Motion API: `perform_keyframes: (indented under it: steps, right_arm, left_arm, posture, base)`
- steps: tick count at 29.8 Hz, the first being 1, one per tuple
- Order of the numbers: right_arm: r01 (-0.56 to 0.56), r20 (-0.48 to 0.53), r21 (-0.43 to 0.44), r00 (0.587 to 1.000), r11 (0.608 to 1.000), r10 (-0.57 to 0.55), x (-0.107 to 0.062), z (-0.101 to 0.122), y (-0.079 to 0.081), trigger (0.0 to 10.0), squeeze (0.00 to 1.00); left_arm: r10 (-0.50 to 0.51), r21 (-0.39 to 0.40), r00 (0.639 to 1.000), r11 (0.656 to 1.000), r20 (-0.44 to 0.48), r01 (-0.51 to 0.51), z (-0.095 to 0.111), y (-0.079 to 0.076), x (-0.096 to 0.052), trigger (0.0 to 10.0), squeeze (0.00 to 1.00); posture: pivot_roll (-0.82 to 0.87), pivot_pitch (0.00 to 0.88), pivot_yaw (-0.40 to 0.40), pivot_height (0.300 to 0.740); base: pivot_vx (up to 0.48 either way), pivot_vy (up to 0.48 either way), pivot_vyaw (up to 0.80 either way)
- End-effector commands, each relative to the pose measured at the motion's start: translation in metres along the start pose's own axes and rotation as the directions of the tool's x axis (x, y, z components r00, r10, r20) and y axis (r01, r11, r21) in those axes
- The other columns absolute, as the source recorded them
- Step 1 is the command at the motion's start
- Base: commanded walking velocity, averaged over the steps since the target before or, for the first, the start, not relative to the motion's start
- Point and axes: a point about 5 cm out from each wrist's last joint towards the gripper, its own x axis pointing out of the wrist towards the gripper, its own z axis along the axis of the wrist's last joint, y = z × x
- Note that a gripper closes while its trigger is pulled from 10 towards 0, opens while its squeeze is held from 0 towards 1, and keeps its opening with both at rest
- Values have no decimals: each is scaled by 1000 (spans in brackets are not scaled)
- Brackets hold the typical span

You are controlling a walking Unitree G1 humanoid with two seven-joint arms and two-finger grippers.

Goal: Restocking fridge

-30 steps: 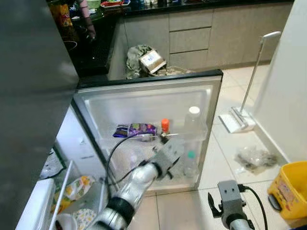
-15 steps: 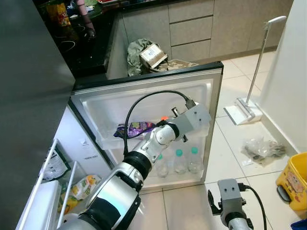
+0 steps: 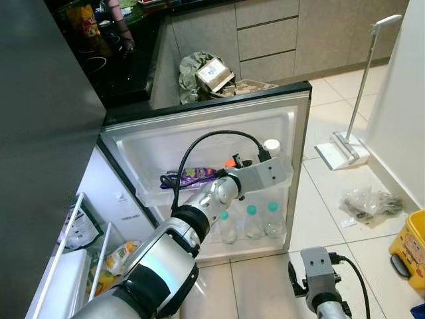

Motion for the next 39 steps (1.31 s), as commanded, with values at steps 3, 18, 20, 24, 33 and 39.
perform_keyframes:
  steps: [3,18,20,24,33,39]
  right_arm:
    - [-8,12,7,1000,1000,8,-2,0,7,10000,0]
    - [0,35,11,999,1000,0,-10,-3,8,10000,0]
    - [0,35,12,999,1000,-1,-11,-3,8,10000,0]
    - [-2,32,14,999,1000,2,-13,-4,10,10000,0]
    - [1,30,12,1000,1000,-1,-10,-3,6,10000,0]
    - [-1,30,6,1000,1000,1,-8,-1,4,10000,0]
  left_arm:
    - [28,19,999,999,-39,-27,-1,-3,1,10000,0]
    - [63,71,996,996,-69,-58,2,-6,3,10000,0]
    - [61,79,996,995,-71,-55,2,-6,3,10000,0]
    - [6,119,998,993,-68,2,2,-6,3,10000,0]
    - [-266,256,961,926,-82,278,-4,-2,-1,10000,0]
    - [-311,284,945,901,-102,327,-12,5,-5,10000,0]
  posture:
    - [-220,138,167,740]
    - [-225,207,184,740]
    - [-225,207,184,740]
    - [-221,210,184,740]
    - [-193,202,170,740]
    - [-182,193,159,740]
  base:
    - [0,0,0]
    - [0,0,0]
    - [0,0,0]
    - [0,0,0]
    - [0,0,0]
    - [0,0,0]
